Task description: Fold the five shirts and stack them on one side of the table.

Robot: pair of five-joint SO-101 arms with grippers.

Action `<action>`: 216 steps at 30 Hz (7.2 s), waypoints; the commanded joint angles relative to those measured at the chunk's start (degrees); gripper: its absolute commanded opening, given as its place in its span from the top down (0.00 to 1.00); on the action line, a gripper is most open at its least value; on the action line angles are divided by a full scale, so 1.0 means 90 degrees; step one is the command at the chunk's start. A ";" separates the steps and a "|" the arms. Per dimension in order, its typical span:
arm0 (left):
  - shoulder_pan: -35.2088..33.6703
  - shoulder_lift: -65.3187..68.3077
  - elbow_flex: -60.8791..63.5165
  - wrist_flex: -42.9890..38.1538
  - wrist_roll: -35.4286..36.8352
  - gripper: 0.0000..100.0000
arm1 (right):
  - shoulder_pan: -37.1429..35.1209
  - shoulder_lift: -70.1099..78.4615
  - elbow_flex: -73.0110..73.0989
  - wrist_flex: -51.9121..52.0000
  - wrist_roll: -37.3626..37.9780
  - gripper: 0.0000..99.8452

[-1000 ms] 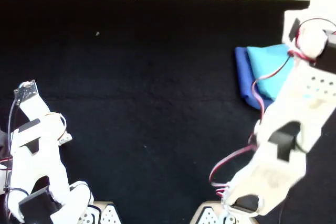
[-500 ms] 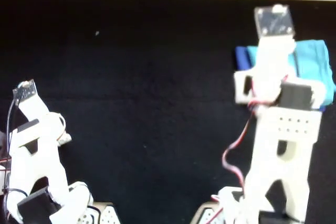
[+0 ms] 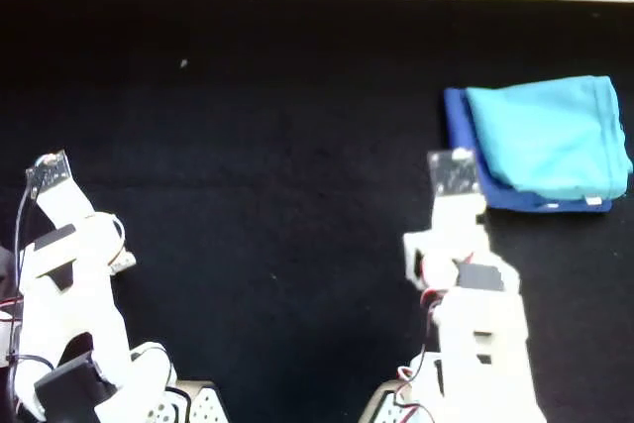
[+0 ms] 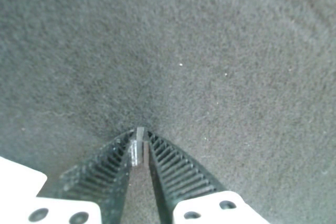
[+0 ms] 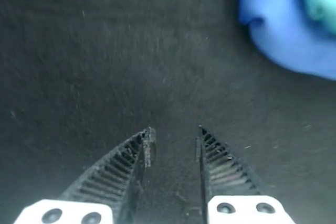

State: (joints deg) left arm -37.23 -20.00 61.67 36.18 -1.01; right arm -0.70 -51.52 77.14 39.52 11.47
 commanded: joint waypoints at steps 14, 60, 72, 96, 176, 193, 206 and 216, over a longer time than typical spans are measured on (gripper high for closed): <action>0.0190 -0.0103 0.0073 -0.0166 -0.0195 0.99 | -0.0464 -0.0210 0.1509 -0.1812 -0.0059 0.87; -0.4781 -0.0103 -0.3629 0.3448 -0.3321 0.81 | -0.0464 -0.0210 0.1558 -0.1900 -0.0059 0.87; -0.4293 -0.0103 -0.1714 0.1143 -0.3311 0.81 | -0.0532 -0.0210 0.1568 -0.1900 -0.0039 0.87; -0.3482 -0.0171 -0.7331 0.5871 -0.1465 0.99 | -0.0532 -0.0210 0.1568 -0.1910 -0.0039 0.87; -0.3131 0.6256 -1.0955 0.7131 -0.1875 0.80 | -0.0532 -0.0210 0.1568 -0.1910 -0.0059 0.87; -0.1636 0.1206 -0.7057 0.7258 -0.1875 0.80 | -0.0523 -0.0249 0.1509 -0.1744 -0.0059 0.87; 0.0200 -0.0249 -0.2203 0.4415 -0.1836 0.80 | -0.1372 -0.0122 -0.3756 0.3170 -0.0049 0.88; 0.0444 -0.0220 0.0005 0.1055 -0.1836 0.80 | -0.3179 0.3512 -0.7350 0.4117 -0.1074 0.88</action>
State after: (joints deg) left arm -33.98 -20.26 57.63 54.73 -17.19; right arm -25.76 -29.45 22.20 75.30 4.97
